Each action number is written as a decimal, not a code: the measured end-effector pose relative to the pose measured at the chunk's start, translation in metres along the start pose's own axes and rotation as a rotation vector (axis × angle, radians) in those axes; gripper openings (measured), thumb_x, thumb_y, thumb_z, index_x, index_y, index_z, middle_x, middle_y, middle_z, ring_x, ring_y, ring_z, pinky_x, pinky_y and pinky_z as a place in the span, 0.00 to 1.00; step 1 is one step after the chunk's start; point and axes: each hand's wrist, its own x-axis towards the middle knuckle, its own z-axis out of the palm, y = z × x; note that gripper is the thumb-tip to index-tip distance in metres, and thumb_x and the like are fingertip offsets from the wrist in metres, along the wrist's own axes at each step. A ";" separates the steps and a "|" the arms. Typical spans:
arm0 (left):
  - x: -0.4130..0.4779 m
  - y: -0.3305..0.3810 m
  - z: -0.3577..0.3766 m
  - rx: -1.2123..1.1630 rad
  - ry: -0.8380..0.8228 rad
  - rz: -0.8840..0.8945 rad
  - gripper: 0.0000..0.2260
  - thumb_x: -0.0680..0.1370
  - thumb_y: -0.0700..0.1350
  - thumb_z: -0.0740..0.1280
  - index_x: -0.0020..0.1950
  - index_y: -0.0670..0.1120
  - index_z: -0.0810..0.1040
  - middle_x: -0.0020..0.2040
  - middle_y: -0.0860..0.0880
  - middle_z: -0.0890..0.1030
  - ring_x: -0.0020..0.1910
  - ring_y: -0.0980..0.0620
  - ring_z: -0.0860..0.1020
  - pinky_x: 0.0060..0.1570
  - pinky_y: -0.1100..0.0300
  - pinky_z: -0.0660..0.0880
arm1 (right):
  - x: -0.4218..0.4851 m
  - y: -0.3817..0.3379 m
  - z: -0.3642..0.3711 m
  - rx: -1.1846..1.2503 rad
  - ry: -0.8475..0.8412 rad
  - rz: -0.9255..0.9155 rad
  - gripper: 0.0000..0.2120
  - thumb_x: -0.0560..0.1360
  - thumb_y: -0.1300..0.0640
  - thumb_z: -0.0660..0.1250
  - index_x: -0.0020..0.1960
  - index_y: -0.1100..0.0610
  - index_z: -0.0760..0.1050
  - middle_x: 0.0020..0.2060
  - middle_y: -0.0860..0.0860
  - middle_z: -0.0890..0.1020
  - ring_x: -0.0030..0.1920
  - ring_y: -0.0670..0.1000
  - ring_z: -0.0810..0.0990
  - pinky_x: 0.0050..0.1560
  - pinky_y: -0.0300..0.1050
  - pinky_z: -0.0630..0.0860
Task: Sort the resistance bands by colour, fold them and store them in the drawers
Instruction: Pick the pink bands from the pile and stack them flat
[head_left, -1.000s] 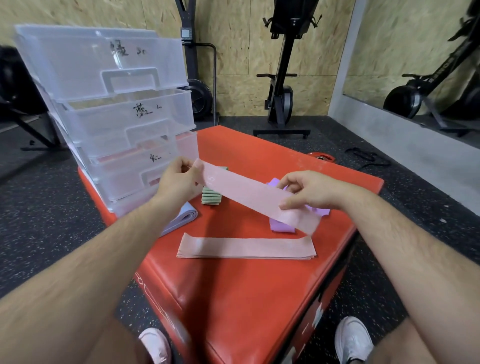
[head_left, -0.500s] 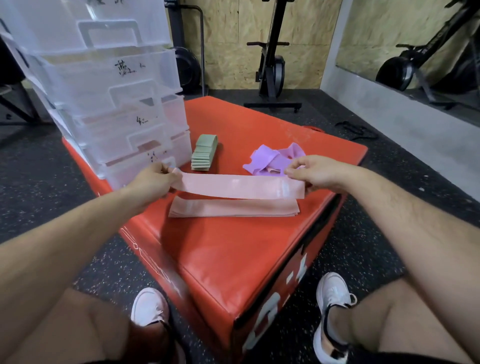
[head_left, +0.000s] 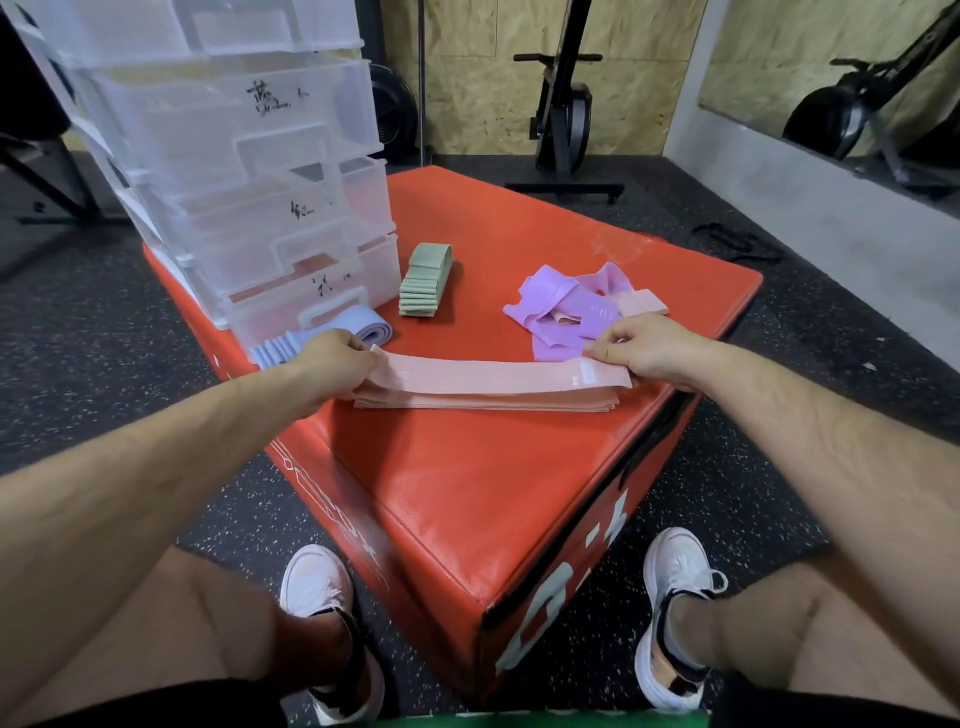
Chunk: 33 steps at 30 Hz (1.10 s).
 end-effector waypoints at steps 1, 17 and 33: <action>0.000 -0.001 0.000 0.020 0.001 0.003 0.09 0.80 0.48 0.68 0.52 0.42 0.78 0.39 0.47 0.77 0.31 0.52 0.74 0.23 0.65 0.72 | 0.001 0.002 0.004 -0.097 0.032 -0.014 0.12 0.76 0.48 0.72 0.44 0.57 0.82 0.37 0.52 0.83 0.34 0.47 0.77 0.33 0.39 0.70; 0.000 -0.011 -0.005 0.058 0.021 0.089 0.09 0.75 0.43 0.71 0.52 0.45 0.74 0.43 0.43 0.80 0.35 0.45 0.81 0.32 0.54 0.82 | -0.009 -0.004 0.000 -0.024 -0.094 0.004 0.10 0.73 0.66 0.72 0.52 0.56 0.79 0.36 0.56 0.81 0.29 0.52 0.77 0.33 0.41 0.76; 0.012 -0.018 -0.002 0.541 0.055 0.389 0.03 0.74 0.42 0.69 0.42 0.47 0.77 0.48 0.43 0.73 0.47 0.44 0.76 0.49 0.56 0.73 | -0.005 0.004 0.006 -0.366 -0.080 -0.186 0.02 0.72 0.53 0.75 0.43 0.48 0.82 0.43 0.48 0.83 0.45 0.48 0.80 0.45 0.43 0.76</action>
